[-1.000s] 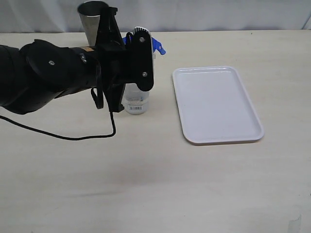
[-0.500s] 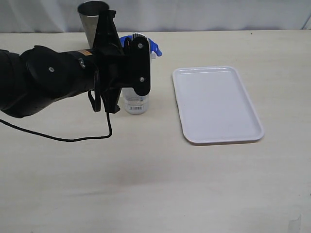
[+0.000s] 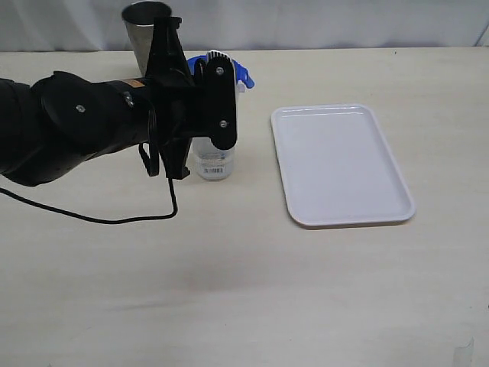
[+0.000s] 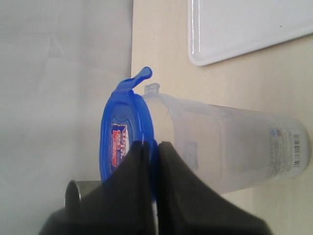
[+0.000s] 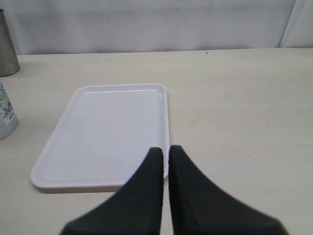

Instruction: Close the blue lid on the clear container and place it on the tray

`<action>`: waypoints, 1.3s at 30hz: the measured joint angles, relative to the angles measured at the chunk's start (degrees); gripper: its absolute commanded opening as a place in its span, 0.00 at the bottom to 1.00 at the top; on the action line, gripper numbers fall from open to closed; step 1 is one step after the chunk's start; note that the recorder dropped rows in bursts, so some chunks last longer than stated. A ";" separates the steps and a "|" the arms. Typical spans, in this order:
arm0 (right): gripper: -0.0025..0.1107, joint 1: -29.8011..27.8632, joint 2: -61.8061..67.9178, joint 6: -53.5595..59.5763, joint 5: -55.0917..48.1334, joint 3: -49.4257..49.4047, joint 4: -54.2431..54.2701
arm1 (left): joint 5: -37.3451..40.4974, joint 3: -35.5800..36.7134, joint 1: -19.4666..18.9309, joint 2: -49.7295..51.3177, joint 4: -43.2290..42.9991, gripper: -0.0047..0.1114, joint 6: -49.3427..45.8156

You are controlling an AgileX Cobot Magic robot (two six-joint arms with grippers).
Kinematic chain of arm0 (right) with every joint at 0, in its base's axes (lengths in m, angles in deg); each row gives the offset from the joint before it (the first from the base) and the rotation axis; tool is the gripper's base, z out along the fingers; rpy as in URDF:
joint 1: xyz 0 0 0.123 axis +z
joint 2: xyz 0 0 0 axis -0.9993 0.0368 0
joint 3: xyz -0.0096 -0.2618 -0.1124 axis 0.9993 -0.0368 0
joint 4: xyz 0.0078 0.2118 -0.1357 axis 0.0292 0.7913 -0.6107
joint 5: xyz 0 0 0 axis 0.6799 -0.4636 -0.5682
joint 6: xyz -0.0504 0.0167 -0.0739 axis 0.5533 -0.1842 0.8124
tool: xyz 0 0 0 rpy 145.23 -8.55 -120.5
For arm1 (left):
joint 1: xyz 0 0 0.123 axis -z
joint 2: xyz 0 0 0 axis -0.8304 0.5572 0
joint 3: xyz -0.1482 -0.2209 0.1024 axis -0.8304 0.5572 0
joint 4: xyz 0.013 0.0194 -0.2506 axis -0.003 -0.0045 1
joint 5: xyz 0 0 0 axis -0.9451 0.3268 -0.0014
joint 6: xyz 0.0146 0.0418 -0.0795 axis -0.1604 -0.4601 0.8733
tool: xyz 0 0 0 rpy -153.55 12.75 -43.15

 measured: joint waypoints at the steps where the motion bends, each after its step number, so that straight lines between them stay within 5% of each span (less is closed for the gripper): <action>1: 0.06 0.00 0.00 0.00 0.00 0.00 0.00 | 0.00 0.00 0.00 0.00 0.14 0.04 0.00; 39: 0.06 0.00 0.00 0.00 0.00 0.00 0.00 | -1.91 0.00 0.00 0.00 0.32 0.04 0.00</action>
